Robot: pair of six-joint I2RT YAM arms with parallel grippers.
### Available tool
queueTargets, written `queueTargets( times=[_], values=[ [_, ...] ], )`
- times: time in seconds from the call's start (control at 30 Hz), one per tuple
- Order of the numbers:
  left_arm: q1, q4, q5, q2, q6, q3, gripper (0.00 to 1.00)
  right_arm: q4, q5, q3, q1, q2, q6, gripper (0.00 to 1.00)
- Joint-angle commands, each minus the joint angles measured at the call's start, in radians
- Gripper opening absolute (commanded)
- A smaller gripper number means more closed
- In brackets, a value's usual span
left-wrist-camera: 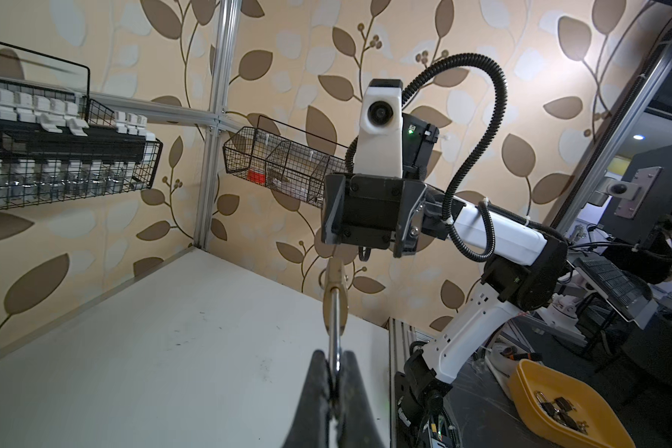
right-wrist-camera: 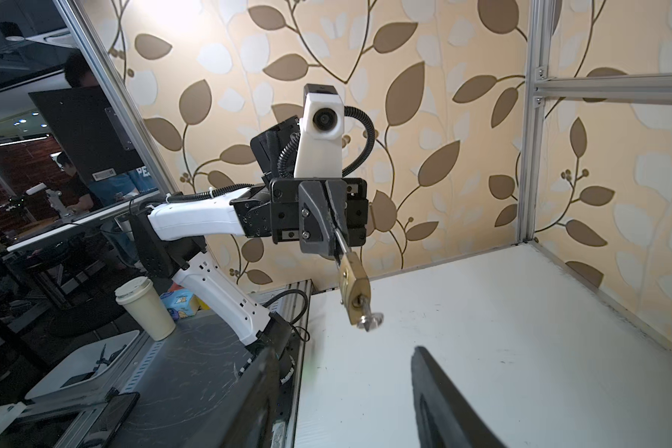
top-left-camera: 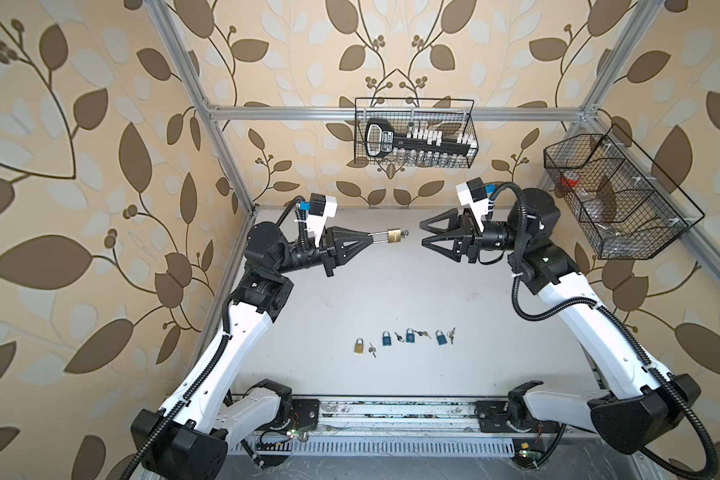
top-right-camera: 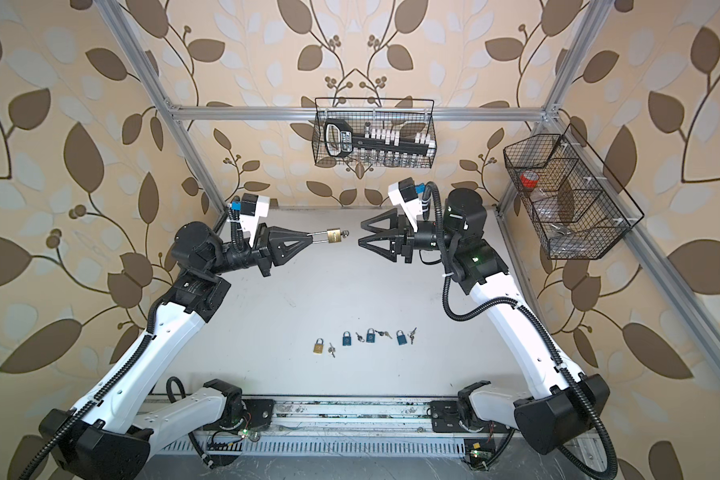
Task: Lock with the key
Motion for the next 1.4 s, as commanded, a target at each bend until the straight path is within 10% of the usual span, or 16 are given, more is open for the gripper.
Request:
queueTargets(
  times=[0.0,1.37],
  values=[
    [-0.002,0.031,0.101,-0.001,0.014,0.068,0.00,0.004,-0.013,0.000,0.004,-0.006,0.023,0.51],
    [-0.012,-0.068,0.110,-0.007,0.098,0.085,0.00,-0.027,-0.061,0.068,0.085,0.062,0.001,0.00]
  ],
)
